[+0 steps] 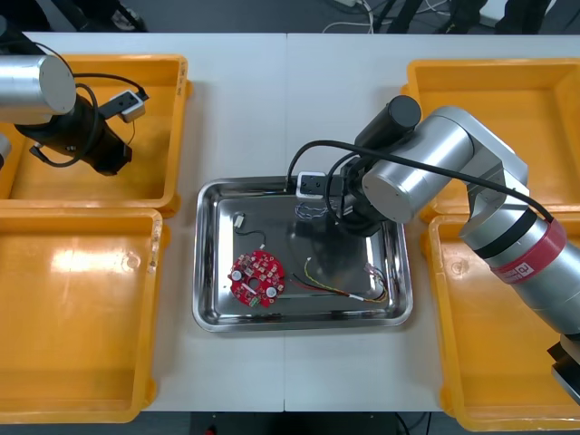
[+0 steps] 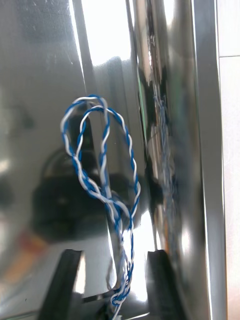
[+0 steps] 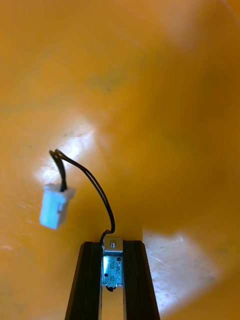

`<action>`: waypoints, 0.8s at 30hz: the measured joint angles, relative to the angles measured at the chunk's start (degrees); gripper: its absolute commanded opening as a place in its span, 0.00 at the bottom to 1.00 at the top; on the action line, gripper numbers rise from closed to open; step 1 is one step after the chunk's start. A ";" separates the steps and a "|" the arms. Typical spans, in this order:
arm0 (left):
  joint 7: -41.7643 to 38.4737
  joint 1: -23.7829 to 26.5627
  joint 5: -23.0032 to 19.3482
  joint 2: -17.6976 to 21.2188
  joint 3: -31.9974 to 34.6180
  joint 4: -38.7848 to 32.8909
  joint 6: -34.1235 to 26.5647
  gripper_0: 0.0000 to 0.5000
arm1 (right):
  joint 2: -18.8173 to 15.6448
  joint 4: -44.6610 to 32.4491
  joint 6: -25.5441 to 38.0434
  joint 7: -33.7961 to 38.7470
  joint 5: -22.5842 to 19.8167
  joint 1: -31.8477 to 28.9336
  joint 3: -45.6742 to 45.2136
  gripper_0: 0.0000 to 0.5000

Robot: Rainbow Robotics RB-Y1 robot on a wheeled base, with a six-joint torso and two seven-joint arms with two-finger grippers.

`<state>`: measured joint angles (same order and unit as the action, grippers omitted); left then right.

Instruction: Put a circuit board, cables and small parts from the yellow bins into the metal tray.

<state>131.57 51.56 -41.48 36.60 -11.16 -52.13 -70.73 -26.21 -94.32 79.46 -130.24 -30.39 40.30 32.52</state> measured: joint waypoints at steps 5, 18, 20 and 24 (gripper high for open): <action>0.00 0.00 0.16 0.54 0.09 -4.33 -6.56 0.00 | -0.04 0.00 -0.01 0.00 0.09 -0.01 0.00 1.00; -3.19 -0.01 3.76 1.23 1.19 -22.72 -23.04 0.00 | -0.68 -6.67 11.44 0.02 0.12 -0.03 -0.70 1.00; -6.85 -0.10 4.76 1.22 1.19 -25.96 -25.21 0.00 | -0.68 -8.80 14.22 0.04 0.12 -0.03 -1.63 1.00; -18.37 -0.60 5.34 1.18 1.19 -32.28 -28.42 0.00 | -0.68 -12.17 19.49 0.64 0.07 -0.04 -4.43 1.00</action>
<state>113.20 50.96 -36.14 37.78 -9.98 -84.41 -99.15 -26.88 -106.49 98.95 -129.60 -30.32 40.26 28.08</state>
